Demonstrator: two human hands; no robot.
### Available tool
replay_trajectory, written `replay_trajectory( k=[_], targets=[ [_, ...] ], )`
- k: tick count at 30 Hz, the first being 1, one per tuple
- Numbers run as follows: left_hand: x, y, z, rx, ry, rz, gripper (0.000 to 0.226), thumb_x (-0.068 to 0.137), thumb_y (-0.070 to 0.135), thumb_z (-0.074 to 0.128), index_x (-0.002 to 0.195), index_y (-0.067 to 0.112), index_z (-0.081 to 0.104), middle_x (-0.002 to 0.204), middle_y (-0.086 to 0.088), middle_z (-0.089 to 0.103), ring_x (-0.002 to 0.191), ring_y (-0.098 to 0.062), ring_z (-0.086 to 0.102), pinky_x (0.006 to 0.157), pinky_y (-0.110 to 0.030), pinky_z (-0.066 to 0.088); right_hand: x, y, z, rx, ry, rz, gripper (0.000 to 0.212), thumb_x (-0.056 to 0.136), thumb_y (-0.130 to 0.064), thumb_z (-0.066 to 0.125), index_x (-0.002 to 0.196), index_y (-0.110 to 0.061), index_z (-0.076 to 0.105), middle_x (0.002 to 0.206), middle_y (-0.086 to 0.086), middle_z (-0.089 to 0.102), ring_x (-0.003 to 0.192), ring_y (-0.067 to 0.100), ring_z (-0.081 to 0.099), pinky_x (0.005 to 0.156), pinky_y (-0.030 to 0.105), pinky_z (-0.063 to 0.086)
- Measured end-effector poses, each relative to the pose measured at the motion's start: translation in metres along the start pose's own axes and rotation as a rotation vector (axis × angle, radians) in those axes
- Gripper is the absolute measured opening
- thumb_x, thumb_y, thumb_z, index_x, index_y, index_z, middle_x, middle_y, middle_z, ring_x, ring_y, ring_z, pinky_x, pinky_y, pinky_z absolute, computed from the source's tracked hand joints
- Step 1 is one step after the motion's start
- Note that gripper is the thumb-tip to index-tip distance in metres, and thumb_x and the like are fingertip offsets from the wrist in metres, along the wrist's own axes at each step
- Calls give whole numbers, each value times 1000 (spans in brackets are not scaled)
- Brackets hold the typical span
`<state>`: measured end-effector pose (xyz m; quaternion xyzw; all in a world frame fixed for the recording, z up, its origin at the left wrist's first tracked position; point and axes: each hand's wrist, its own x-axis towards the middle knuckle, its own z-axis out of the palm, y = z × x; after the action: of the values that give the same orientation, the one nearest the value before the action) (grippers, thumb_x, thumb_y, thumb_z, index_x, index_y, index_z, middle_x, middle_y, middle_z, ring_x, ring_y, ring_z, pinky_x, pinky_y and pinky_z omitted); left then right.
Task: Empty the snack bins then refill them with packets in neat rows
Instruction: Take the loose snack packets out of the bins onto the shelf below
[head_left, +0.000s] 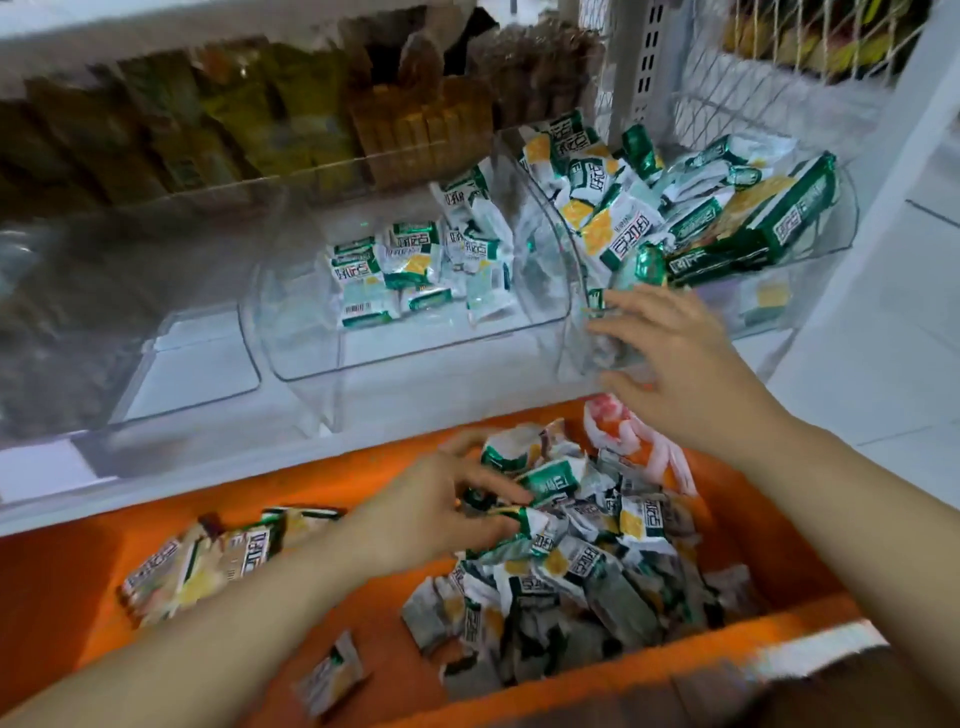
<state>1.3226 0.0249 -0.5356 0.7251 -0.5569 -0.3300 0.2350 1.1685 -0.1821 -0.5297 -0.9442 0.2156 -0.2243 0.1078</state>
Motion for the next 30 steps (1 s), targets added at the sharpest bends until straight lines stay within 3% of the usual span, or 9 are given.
replay_trajectory(
  k=[2, 4, 7, 12, 15, 17, 19, 25, 30],
  targets=[
    [17, -23, 36, 48, -26, -42, 23, 86, 29, 70, 107, 38, 68, 157, 8, 16, 142, 0, 15, 101, -9, 23, -2, 0, 3, -59, -27, -35, 42, 78, -33, 60, 117, -20, 67, 137, 10, 51, 129, 38, 42, 107, 64, 26],
    [36, -41, 64, 62, -21, -68, 24, 87, 28, 69, 109, 37, 67, 158, 7, 13, 143, -11, 23, 106, -20, 30, -2, 1, 4, -74, -30, -45, 40, 77, -32, 60, 115, -21, 68, 137, 11, 50, 130, 38, 40, 110, 63, 20],
    [65, -53, 84, 91, 34, -96, 31, 90, 24, 66, 118, 35, 64, 159, 4, 7, 140, -15, 32, 103, -22, 38, 0, 2, 1, -68, -38, -47, 41, 77, -34, 58, 115, -23, 68, 137, 9, 50, 129, 36, 40, 111, 60, 17],
    [94, -72, 85, 175, -65, -105, 43, 92, 29, 62, 133, 39, 52, 160, 2, -12, 141, -13, 30, 102, -19, 31, 2, 5, 0, -83, -41, -73, 39, 78, -35, 58, 114, -23, 68, 135, 8, 52, 128, 33, 39, 110, 60, 22],
    [94, -71, 78, 160, -98, -112, 39, 93, 30, 60, 132, 33, 54, 160, -2, 12, 138, -15, 34, 103, -20, 34, 1, 5, 2, -80, -11, -82, 37, 77, -34, 58, 111, -23, 69, 131, 7, 54, 125, 30, 39, 111, 58, 20],
    [85, -63, 68, 117, -81, -67, 35, 94, 28, 59, 129, 27, 58, 151, -1, 35, 126, -12, 45, 95, -11, 40, 2, 4, 3, -45, 13, -45, 35, 79, -33, 57, 110, -24, 69, 130, 4, 54, 125, 29, 40, 113, 53, 14],
    [72, -50, 52, 97, -18, 4, 31, 94, 27, 59, 125, 26, 60, 138, 5, 49, 110, -5, 53, 83, -1, 39, 3, 0, 3, 33, 66, 3, 31, 80, -29, 57, 108, -24, 70, 126, 2, 56, 122, 27, 45, 114, 50, 15],
    [25, -6, -20, 27, 281, 252, 24, 92, 24, 58, 112, 35, 63, 112, 10, 61, 97, 0, 60, 88, -21, 49, 13, -28, -1, 212, 211, -21, 30, 83, -30, 49, 96, -15, 71, 112, 3, 62, 106, 27, 56, 94, 50, 42],
    [-16, -7, -85, 289, 634, 333, 23, 89, 19, 53, 107, 23, 67, 109, 9, 61, 100, -2, 56, 89, -12, 42, 42, -69, 1, 222, 237, -88, 19, 85, -20, 57, 95, -11, 70, 97, 1, 66, 96, 24, 60, 87, 34, 44]
  ],
)
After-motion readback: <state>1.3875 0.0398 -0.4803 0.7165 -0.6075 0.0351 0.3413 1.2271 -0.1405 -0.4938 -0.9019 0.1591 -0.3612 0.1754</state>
